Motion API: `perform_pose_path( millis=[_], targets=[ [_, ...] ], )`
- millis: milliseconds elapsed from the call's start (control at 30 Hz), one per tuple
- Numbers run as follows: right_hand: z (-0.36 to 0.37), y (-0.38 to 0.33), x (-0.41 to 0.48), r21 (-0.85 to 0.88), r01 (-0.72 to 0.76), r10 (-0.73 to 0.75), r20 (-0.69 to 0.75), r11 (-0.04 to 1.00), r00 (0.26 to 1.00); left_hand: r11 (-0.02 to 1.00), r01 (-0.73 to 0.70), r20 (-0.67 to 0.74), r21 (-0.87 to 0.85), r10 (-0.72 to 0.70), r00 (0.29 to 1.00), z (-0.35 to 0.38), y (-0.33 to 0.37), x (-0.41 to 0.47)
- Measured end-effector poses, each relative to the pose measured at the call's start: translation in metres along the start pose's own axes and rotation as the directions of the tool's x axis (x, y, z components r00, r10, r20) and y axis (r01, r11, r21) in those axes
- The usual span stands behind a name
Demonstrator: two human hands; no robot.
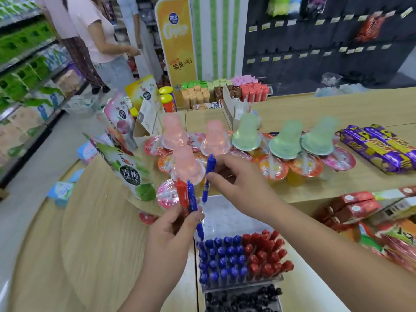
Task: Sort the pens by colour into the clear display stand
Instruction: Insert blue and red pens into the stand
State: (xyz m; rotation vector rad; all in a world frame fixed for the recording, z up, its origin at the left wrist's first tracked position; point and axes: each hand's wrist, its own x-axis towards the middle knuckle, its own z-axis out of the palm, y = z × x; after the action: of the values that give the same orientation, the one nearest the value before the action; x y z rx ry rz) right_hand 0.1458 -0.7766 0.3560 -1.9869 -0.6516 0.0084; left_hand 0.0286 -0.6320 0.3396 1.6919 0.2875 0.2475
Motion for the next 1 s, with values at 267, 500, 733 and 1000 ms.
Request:
perform_pose_path(
  millis=[267,500,733,1000],
  targets=[
    [0.007,0.005,0.012,0.006,0.006,-0.006,0.019,1.0,1.0,0.999,0.02,-0.078,-0.03,-0.022,0.997,-0.007,-0.005,0.008],
    [0.012,-0.001,0.01,-0.026,0.058,-0.057,0.043,0.998,0.997,0.999,-0.009,-0.061,-0.035,0.007,0.998,-0.009,-0.012,0.011],
    [0.026,0.006,0.008,-0.159,0.116,-0.093,0.142,0.98,0.985,0.999,-0.03,-0.047,-0.038,0.028,0.998,-0.007,-0.008,0.012],
    [0.02,-0.002,0.007,-0.2,0.082,-0.05,0.162,0.976,0.986,0.999,-0.025,-0.026,-0.035,0.024,0.999,-0.012,-0.003,0.013]
  ],
)
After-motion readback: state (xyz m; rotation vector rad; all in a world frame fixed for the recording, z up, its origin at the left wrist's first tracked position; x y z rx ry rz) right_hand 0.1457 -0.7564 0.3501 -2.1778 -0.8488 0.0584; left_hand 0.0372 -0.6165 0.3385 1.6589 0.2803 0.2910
